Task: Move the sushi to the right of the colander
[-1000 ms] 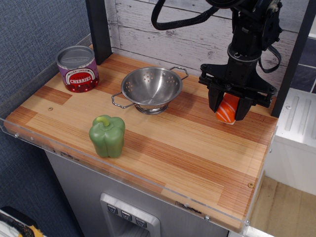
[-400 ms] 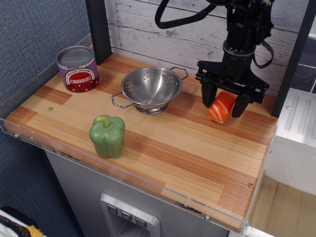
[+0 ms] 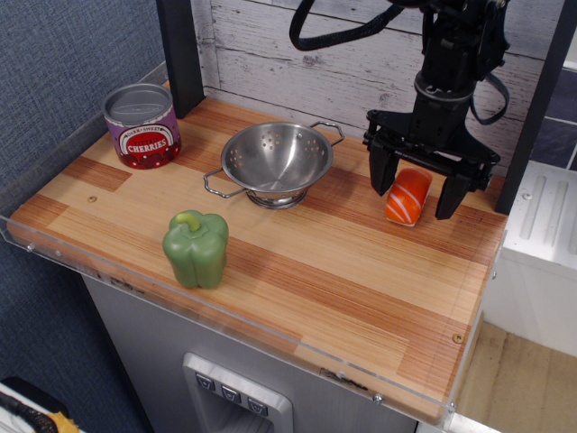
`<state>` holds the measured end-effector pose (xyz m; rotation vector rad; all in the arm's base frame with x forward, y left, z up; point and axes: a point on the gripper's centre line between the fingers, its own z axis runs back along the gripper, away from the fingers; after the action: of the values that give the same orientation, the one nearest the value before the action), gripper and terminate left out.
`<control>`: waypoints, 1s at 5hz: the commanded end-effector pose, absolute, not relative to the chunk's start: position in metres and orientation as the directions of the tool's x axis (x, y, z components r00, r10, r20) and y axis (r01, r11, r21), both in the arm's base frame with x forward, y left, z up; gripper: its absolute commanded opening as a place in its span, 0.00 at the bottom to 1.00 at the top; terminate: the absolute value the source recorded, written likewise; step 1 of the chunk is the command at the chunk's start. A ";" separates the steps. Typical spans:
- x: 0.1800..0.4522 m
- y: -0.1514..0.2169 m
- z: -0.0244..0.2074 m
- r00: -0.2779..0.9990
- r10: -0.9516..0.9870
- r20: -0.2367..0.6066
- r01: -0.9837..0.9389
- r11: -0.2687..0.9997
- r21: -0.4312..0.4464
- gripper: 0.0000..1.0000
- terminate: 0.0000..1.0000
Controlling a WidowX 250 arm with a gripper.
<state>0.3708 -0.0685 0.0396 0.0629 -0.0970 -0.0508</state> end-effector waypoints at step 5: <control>0.241 -0.049 0.175 0.987 -0.112 0.115 0.105 0.992 0.065 1.00 0.00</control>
<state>0.2361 -0.0503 0.1635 0.0662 -0.0824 -0.1049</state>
